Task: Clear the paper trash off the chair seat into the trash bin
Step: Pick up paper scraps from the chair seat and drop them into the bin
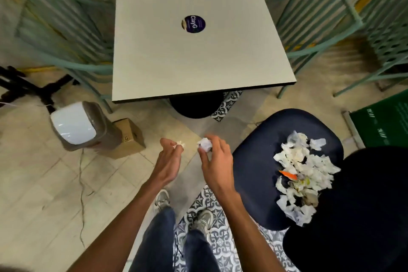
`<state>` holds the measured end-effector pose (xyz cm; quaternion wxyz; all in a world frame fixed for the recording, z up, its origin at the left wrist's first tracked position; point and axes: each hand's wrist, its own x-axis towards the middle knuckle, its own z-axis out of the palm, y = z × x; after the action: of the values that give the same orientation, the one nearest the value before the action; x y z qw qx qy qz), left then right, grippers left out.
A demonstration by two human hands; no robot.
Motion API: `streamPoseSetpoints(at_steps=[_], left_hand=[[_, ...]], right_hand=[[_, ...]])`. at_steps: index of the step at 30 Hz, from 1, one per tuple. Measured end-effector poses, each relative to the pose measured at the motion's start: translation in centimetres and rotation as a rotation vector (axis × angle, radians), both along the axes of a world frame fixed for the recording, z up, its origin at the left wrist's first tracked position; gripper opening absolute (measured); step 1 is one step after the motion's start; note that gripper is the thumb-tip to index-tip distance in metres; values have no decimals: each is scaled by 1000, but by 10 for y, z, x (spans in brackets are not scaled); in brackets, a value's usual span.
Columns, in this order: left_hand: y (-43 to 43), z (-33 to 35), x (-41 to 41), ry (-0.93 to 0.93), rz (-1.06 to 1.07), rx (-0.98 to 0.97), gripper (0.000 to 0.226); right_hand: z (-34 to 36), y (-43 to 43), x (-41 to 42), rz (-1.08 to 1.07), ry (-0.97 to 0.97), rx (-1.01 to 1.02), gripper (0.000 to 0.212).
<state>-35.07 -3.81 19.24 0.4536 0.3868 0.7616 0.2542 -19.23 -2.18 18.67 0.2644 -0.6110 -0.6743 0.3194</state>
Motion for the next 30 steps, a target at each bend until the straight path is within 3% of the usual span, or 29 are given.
streamPoseSetpoints(at_steps=[3, 11, 21, 30], left_hand=[[-19, -3, -47, 0, 129, -29, 50], [-63, -30, -198, 194, 220, -39, 16], [-71, -55, -363, 259, 259, 76, 44], [-51, -90, -458, 310, 226, 58, 35]], right_hand=[[0, -5, -44, 86, 59, -7, 36], [-14, -20, -193, 341, 87, -57, 36], [-52, -17, -353, 421, -24, -140, 31], [-104, 8, -464, 383, 66, -290, 15]])
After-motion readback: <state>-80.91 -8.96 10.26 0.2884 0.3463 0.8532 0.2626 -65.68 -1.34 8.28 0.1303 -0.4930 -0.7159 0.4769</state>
